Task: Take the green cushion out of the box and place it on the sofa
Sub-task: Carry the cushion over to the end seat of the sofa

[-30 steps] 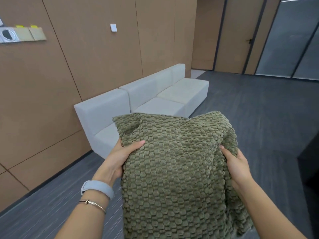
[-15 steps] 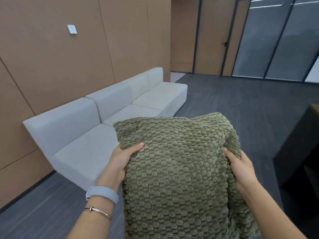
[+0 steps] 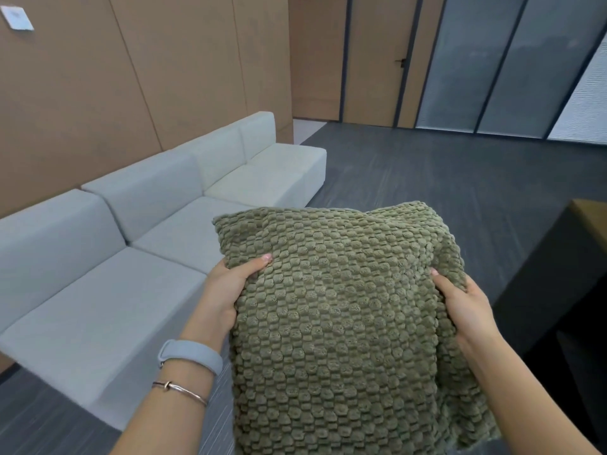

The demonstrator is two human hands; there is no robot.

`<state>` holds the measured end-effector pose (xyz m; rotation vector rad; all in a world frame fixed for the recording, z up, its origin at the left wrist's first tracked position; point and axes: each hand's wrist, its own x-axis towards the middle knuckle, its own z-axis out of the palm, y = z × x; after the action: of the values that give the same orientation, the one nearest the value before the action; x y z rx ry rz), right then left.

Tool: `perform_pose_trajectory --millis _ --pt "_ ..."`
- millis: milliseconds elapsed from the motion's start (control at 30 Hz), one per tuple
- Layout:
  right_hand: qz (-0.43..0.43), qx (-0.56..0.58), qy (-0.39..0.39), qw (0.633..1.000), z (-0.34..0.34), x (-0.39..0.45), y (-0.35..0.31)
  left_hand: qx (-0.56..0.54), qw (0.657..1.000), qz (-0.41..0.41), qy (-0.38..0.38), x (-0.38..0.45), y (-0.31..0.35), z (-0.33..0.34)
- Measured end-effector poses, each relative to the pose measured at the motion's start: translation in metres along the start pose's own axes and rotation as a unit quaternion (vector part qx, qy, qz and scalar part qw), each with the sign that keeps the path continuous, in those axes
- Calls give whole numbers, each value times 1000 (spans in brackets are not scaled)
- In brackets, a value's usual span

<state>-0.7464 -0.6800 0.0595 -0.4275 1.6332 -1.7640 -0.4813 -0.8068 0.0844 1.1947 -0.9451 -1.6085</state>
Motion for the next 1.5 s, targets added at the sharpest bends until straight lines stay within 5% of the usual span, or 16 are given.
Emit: perform_pose_trajectory --millis 667,1500 --pt "-10 32 23 999 139 349 -57 6 999 2 -32 358 74 153" --pt "-5 -18 -29 999 295 833 -134 -35 999 -5 27 779 142 363"
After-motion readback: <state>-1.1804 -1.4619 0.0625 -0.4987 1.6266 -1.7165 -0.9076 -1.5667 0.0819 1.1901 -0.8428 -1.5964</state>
